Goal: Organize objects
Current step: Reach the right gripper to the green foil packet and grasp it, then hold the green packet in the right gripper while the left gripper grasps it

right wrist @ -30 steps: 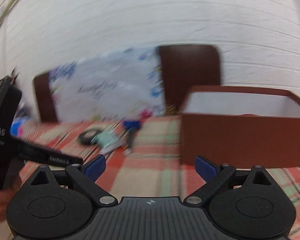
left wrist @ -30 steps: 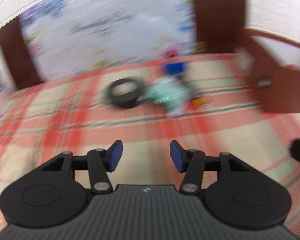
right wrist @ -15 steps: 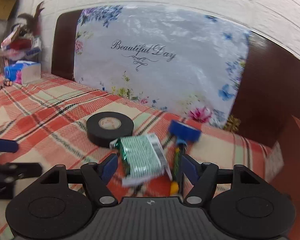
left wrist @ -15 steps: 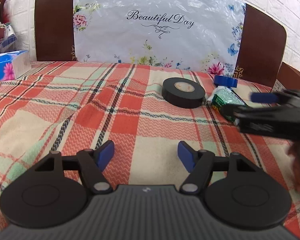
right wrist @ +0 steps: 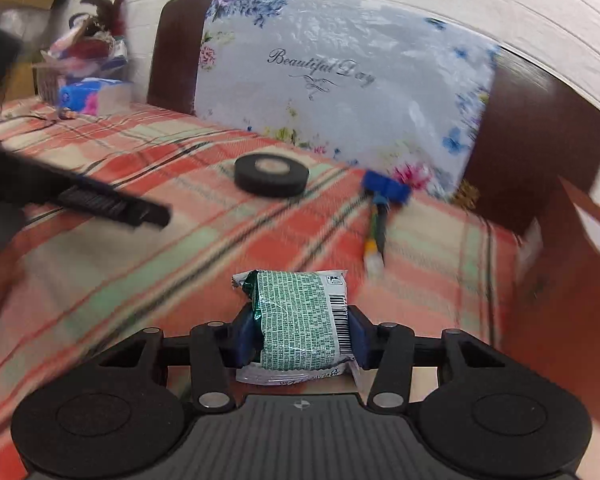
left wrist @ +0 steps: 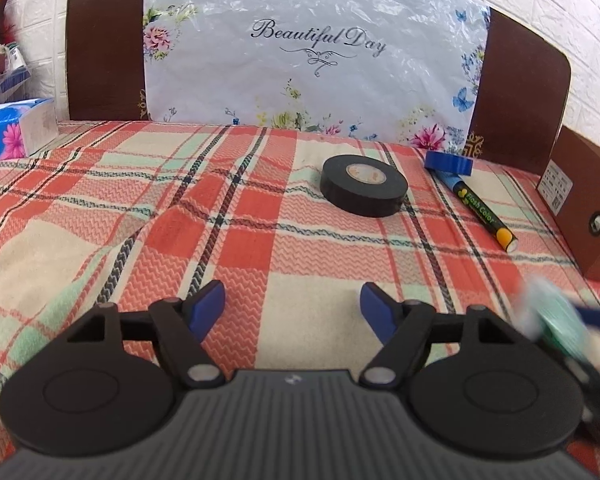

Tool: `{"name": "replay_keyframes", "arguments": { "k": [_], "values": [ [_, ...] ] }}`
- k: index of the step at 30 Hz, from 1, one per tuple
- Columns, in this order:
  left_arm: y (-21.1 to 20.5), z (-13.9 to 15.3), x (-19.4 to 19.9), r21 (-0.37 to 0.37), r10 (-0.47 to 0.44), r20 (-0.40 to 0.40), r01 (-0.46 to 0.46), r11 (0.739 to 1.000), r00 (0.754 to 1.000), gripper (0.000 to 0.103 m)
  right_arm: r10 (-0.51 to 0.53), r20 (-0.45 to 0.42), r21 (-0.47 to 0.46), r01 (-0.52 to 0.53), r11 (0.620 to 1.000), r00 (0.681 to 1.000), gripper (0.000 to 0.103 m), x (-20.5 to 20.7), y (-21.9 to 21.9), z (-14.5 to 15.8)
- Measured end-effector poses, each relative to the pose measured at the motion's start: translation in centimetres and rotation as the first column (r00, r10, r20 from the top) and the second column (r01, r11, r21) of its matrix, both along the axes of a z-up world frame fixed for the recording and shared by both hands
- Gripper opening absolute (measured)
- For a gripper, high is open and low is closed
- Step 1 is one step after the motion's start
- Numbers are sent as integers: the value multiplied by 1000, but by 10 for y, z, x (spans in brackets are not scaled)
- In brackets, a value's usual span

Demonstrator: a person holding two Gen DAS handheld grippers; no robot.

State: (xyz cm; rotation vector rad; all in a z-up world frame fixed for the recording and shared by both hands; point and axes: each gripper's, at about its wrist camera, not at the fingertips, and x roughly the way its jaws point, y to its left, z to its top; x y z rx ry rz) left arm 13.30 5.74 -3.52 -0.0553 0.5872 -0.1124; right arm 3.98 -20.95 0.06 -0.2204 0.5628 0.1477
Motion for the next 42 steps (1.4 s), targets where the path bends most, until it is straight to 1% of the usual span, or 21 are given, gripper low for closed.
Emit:
{"name": "replay_keyframes", "arguments": {
  "k": [2, 4, 5, 6, 9, 12, 14, 15, 17, 18, 19, 20, 21, 22, 23, 24, 26, 28, 33, 38, 42],
  "values": [
    [-5, 0, -1, 31, -15, -10, 15, 999, 1000, 81, -31, -4, 27, 31, 999, 1000, 48, -35, -2, -2],
    [-13, 2, -3, 72, -33, -24, 35, 997, 999, 81, -65, -3, 50, 65, 997, 998, 51, -55, -6, -2],
    [-17, 4, -6, 74, -48, -39, 51, 996, 998, 81, -80, -6, 59, 80, 995, 997, 59, -59, -9, -1],
    [-19, 6, -11, 47, -64, -60, 67, 997, 996, 81, -89, -11, 71, 89, 994, 996, 64, -64, -11, -2],
    [-32, 19, -35, -90, -167, -106, 158, 983, 980, 80, -107, -28, 99, 110, 989, 994, 67, -71, -19, -1],
    [-55, 35, -59, -181, -301, -94, 282, 942, 949, 80, -111, -29, 104, 114, 988, 993, 68, -79, -21, -4],
    [-77, 41, -71, -193, -403, -91, 381, 904, 911, 81, -111, -29, 104, 114, 988, 993, 68, -79, -22, -4],
    [-88, 41, -74, -184, -441, -104, 419, 889, 891, 81, -112, -31, 104, 114, 988, 993, 68, -78, -22, -4],
    [-109, 35, -79, -141, -474, -142, 457, 878, 869, 82, -107, -34, 106, 110, 988, 994, 68, -76, -22, -5],
    [-117, 28, -78, -124, -476, -174, 461, 879, 862, 82, -104, -40, 111, 107, 988, 994, 63, -74, -23, -5],
    [-121, 20, -75, -132, -474, -206, 456, 880, 856, 82, -91, -50, 123, 96, 988, 995, 59, -73, -25, -5],
    [-119, 17, -76, -161, -467, -200, 441, 883, 862, 80, -81, -46, 130, 86, 988, 996, 52, -74, -26, -5],
    [-119, 17, -77, -177, -468, -199, 438, 881, 861, 67, -74, -43, 129, 79, 989, 996, 47, -74, -26, -4],
    [-119, 19, -77, -204, -489, -204, 452, 869, 848, 57, -70, -37, 127, 74, 989, 997, 46, -75, -25, -5],
    [-121, 20, -77, -239, -516, -213, 468, 851, 829, 41, -69, -30, 127, 72, 989, 997, 45, -76, -25, -5],
    [-124, 22, -79, -244, -524, -223, 474, 846, 822, 38, -72, -24, 131, 74, 989, 997, 44, -77, -26, -4],
    [-132, 29, -81, -212, -525, -218, 486, 848, 822, 36, -91, -2, 158, 90, 983, 996, 43, -79, -31, -2],
    [-140, 43, -83, -209, -537, -203, 500, 840, 819, 35, -125, 43, 188, 115, 976, 991, 43, -82, -39, 6],
    [-174, 87, -73, -186, -591, -105, 568, 802, 800, 34, -201, 202, 147, 173, 974, 959, 42, -83, -64, 39],
    [-220, 123, -45, -153, -623, -20, 614, 775, 782, 34, -250, 295, 105, 229, 968, 922, 42, -57, -104, 72],
    [-252, 140, -14, -145, -628, 2, 621, 770, 779, 34, -271, 318, 74, 261, 963, 909, 42, -24, -137, 87]
  ]
}}
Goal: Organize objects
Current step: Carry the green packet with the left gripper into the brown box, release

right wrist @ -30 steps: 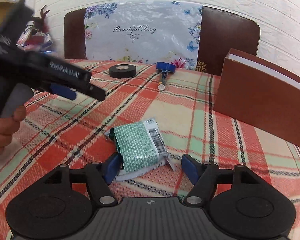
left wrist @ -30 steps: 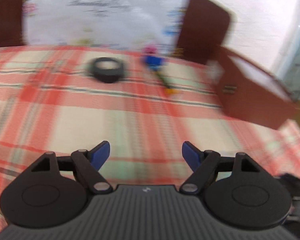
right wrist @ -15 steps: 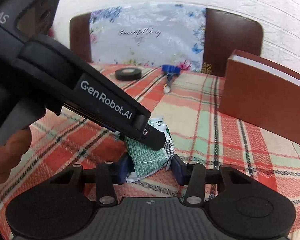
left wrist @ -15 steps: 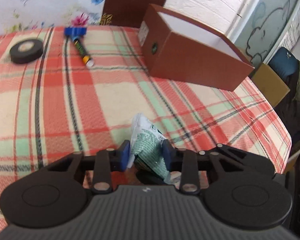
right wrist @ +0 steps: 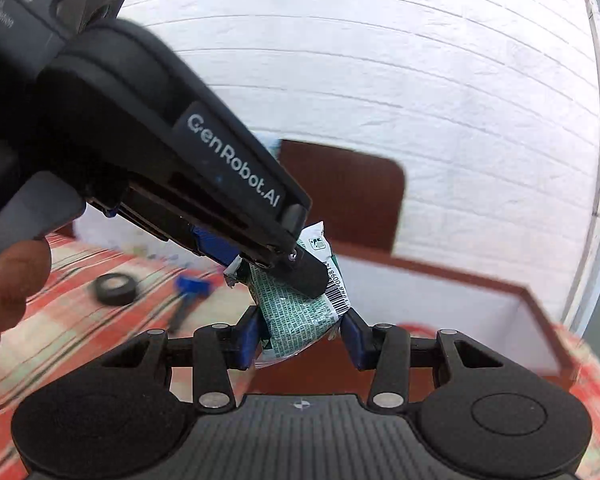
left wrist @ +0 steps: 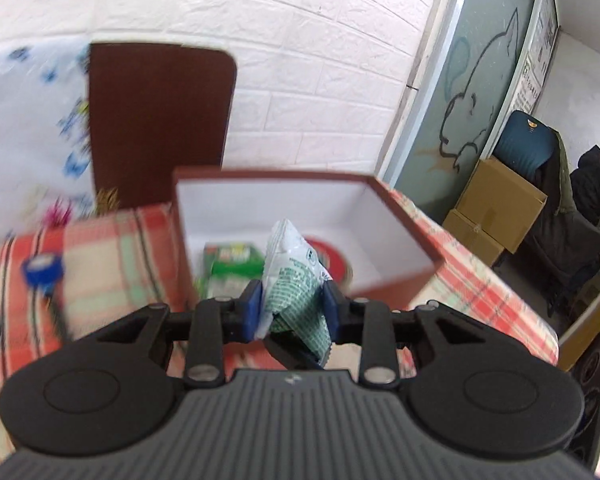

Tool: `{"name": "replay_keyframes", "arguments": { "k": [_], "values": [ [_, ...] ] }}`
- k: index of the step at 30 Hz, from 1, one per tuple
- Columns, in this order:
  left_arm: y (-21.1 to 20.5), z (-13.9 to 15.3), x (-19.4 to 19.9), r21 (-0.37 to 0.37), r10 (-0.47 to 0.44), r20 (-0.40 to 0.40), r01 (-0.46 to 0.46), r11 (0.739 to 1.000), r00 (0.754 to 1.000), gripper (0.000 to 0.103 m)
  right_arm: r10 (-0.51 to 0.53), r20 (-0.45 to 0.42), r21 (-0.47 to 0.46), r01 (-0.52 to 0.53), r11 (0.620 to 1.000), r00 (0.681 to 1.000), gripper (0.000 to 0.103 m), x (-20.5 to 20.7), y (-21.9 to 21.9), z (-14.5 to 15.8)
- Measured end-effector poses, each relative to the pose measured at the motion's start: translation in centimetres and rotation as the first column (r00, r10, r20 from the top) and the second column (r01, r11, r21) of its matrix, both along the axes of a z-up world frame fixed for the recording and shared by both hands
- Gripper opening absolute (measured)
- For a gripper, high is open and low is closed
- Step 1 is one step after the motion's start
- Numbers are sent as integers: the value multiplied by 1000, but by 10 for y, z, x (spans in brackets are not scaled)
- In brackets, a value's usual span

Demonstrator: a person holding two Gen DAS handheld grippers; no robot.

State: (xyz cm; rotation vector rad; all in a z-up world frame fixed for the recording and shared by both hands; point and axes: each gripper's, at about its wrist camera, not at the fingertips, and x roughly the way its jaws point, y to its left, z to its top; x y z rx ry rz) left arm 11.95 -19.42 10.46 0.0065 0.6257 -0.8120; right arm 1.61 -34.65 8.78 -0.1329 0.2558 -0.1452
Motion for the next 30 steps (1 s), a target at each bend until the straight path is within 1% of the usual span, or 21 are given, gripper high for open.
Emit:
{"name": "replay_keyframes", "arguments": {
  "k": [5, 7, 8, 10, 11, 12, 13, 14, 16, 19, 23, 25, 28, 30],
  "values": [
    [-40, 9, 41, 27, -14, 6, 14, 1000, 1000, 34, -28, -38, -12, 27, 1000, 999, 41, 46, -41, 9],
    [-54, 5, 56, 36, -15, -5, 15, 999, 1000, 34, -39, -65, -26, 37, 999, 997, 41, 65, -52, 6],
    [-60, 3, 64, 40, -12, -15, 13, 999, 1000, 34, -49, -80, -38, 46, 998, 996, 41, 66, -50, 4],
    [-71, -5, 78, 52, -6, -30, 7, 999, 1000, 35, -66, -109, -51, 61, 997, 992, 42, 83, -57, -4],
    [-75, -11, 84, 65, 10, -31, -8, 998, 999, 38, -66, -131, -50, 60, 997, 989, 47, 90, -59, -9],
    [-79, -17, 89, 87, 36, -32, -33, 996, 999, 43, -60, -159, -49, 53, 997, 986, 60, 96, -60, -15],
    [-81, -24, 93, 111, 60, -35, -56, 992, 998, 43, -60, -158, -44, 54, 998, 986, 61, 98, -60, -19],
    [-81, -30, 96, 128, 73, -50, -66, 990, 996, 43, -64, -147, -29, 60, 998, 987, 59, 97, -60, -20],
    [-74, -37, 95, 129, 76, -67, -67, 989, 995, 43, -77, -125, -9, 77, 997, 989, 58, 90, -58, -18],
    [-60, -33, 84, 135, 82, -27, -78, 988, 996, 44, -87, -89, 24, 90, 996, 992, 58, 73, -50, -14],
    [-42, -22, 66, 117, 105, 9, -105, 988, 994, 46, -97, -45, 48, 100, 994, 994, 58, 40, -31, -7],
    [-34, -18, 52, 123, 119, 28, -122, 985, 992, 46, -110, -14, 57, 111, 992, 994, 59, 19, -19, -3],
    [-28, -17, 37, 133, 136, 49, -141, 981, 989, 46, -130, 29, 94, 127, 987, 991, 61, -12, -4, 0],
    [-22, -17, 23, 140, 147, 61, -154, 978, 987, 49, -145, 34, 119, 140, 983, 989, 61, -20, -6, -2]
  ]
}}
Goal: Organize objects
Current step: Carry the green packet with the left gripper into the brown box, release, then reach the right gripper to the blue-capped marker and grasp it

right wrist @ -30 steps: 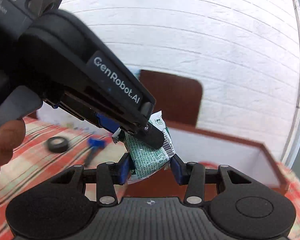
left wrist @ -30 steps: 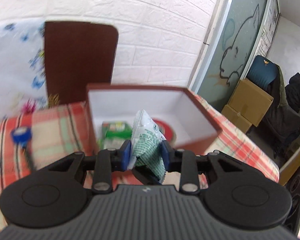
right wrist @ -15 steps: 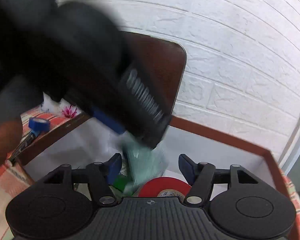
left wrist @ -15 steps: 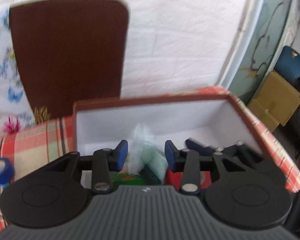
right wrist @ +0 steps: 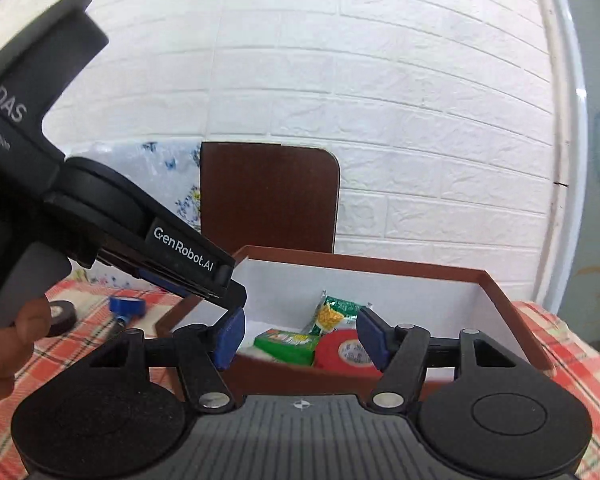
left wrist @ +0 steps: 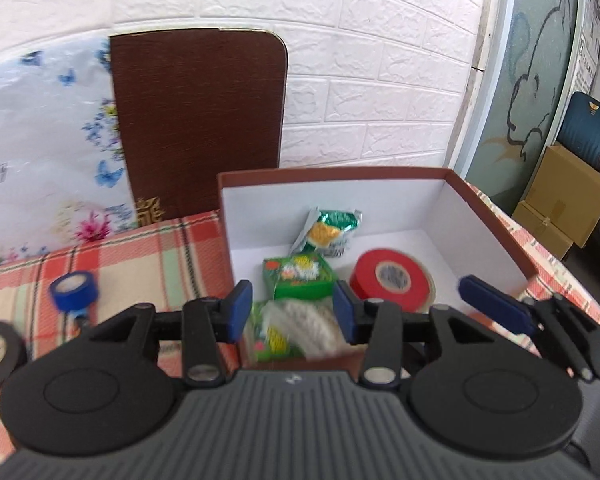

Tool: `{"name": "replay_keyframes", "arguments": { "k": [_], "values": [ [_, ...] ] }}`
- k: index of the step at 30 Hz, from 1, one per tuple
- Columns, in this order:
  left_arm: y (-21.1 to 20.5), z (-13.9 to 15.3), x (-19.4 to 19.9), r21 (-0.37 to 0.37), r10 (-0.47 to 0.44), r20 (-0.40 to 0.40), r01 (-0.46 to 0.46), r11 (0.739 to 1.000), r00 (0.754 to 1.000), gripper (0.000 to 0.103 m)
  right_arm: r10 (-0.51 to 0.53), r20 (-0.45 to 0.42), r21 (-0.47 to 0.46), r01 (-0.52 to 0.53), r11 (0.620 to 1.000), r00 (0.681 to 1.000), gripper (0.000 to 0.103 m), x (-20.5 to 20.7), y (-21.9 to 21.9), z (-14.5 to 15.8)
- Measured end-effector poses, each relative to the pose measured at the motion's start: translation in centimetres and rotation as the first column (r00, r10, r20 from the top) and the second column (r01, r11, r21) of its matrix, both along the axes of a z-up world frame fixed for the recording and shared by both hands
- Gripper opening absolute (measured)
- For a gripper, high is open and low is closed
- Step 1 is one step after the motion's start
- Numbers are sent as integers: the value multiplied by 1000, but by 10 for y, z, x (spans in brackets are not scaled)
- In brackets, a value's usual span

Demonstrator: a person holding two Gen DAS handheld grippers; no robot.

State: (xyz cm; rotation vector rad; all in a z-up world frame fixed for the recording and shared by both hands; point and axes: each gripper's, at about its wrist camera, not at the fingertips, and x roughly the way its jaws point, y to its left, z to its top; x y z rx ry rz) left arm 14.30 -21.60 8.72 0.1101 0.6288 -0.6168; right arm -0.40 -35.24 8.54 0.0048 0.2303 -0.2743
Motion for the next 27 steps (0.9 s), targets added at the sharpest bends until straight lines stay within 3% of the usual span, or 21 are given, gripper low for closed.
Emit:
{"name": "replay_keyframes", "arguments": {
  "k": [8, 14, 27],
  "values": [
    [23, -7, -37, 41, 36, -9, -35, 999, 999, 49, -14, -45, 164, 22, 986, 999, 61, -31, 6, -21],
    [39, -24, -51, 89, 73, -28, -71, 994, 997, 49, -4, -95, 188, 22, 982, 995, 61, -40, 14, -37],
    [99, -56, -49, 153, 195, -49, -185, 971, 980, 51, 68, -153, 164, -43, 986, 986, 61, -30, 48, -40]
  ]
}}
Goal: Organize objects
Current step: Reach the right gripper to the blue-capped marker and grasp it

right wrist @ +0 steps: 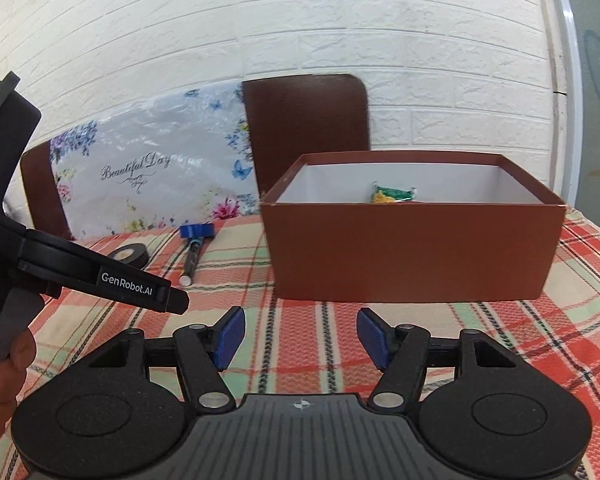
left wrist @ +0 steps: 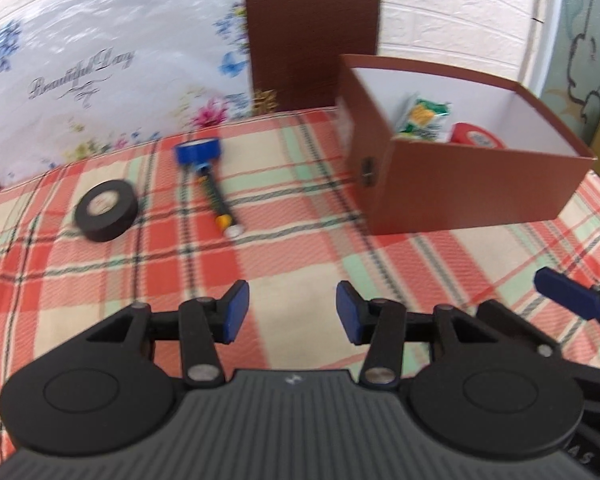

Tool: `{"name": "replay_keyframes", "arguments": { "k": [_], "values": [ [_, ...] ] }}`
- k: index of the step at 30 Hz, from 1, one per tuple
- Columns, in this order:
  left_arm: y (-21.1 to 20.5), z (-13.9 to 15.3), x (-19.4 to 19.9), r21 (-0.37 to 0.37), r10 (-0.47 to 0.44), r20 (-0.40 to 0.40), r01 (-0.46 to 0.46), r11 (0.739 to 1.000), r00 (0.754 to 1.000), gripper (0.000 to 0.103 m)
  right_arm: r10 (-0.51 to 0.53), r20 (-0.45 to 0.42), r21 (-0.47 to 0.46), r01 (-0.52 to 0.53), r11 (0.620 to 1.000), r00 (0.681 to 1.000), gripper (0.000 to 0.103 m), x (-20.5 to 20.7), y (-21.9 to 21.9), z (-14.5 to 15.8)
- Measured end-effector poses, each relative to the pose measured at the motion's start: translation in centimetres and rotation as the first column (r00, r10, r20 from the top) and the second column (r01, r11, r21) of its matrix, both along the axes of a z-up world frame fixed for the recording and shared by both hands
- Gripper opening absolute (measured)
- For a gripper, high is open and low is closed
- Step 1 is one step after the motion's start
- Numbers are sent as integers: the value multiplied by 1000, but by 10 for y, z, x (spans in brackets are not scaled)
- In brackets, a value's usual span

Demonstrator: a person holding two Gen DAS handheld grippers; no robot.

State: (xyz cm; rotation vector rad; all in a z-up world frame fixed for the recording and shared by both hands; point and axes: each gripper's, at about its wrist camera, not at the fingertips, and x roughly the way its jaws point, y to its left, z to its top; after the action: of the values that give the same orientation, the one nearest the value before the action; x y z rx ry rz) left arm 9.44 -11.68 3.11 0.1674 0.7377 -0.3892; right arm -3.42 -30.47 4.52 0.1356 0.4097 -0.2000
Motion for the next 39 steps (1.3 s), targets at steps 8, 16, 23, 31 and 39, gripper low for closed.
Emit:
{"name": "replay_keyframes", "arguments": {
  "k": [8, 16, 23, 31, 39],
  "values": [
    [44, -13, 9, 11, 66, 6, -66, 998, 998, 55, 68, -54, -32, -70, 997, 996, 61, 16, 30, -4],
    [105, -43, 31, 32, 195, 27, -196, 980, 980, 57, 156, -142, -47, -164, 985, 978, 60, 49, 55, -25],
    [145, -66, 33, -106, 268, 108, -257, 961, 957, 81, 191, -187, -135, -218, 967, 964, 56, 128, 63, -38],
    [147, -69, 36, -132, 259, 109, -244, 961, 960, 82, 182, -214, -127, -212, 969, 960, 28, 223, 73, -44],
    [146, -69, 36, -132, 256, 107, -242, 961, 961, 84, 228, -219, -109, -256, 960, 949, 15, 146, 72, -45]
  ]
}}
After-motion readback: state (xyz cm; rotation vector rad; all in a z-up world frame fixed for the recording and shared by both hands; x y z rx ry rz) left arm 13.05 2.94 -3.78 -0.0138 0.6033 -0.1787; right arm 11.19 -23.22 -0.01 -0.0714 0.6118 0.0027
